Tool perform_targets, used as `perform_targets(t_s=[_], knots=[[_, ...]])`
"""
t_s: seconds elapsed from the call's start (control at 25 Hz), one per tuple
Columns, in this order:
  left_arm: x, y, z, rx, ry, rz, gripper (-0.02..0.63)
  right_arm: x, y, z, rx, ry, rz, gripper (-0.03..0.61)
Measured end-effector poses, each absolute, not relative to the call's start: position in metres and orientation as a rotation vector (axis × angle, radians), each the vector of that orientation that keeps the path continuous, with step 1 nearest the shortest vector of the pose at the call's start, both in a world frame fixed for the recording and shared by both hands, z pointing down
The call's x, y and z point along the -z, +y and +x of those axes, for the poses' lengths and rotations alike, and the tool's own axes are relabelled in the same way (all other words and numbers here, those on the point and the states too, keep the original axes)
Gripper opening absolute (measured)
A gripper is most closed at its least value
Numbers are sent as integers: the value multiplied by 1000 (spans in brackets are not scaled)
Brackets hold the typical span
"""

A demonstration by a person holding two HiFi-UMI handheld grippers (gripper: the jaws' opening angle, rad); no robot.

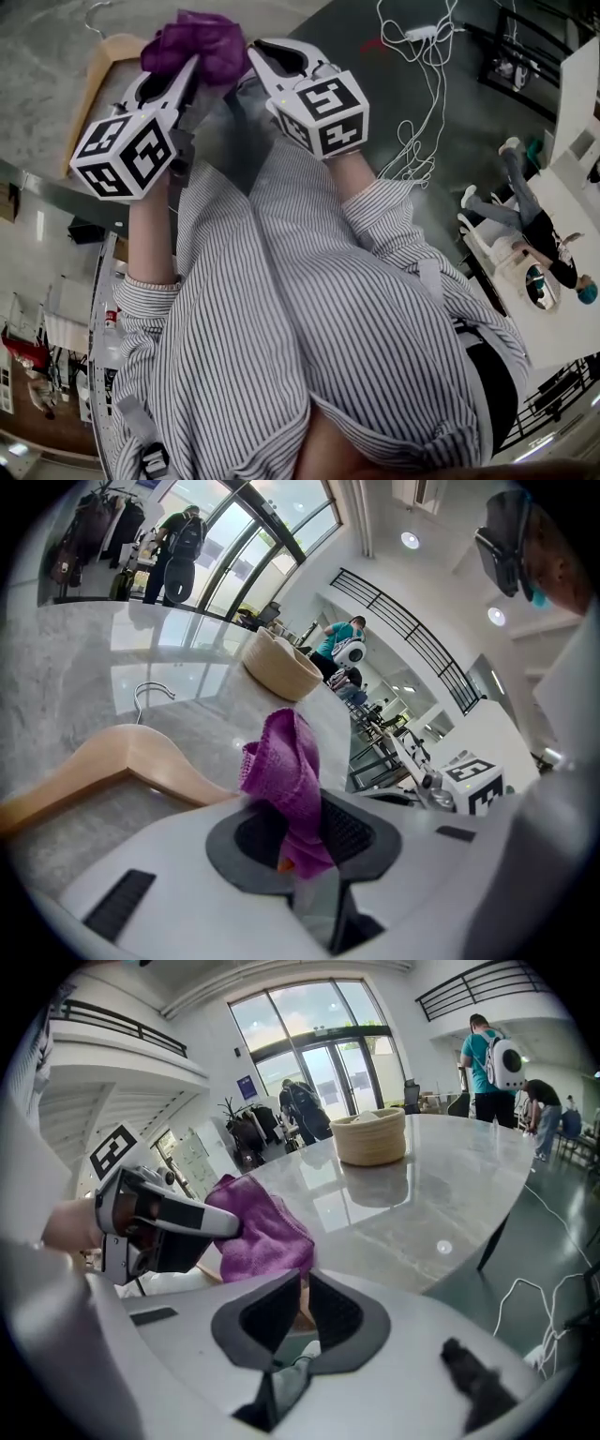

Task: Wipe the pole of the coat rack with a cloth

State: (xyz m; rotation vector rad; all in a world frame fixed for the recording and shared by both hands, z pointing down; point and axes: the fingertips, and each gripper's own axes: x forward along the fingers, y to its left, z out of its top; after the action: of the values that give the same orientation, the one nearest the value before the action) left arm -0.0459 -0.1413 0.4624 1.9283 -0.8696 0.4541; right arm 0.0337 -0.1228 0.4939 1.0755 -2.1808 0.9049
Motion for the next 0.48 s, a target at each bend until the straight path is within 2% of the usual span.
perform_targets(t_s=[0.48], knots=[[-467, -150, -65, -452, -837, 1919, 94, -504, -125, 21, -953, -2135, 1058, 18]])
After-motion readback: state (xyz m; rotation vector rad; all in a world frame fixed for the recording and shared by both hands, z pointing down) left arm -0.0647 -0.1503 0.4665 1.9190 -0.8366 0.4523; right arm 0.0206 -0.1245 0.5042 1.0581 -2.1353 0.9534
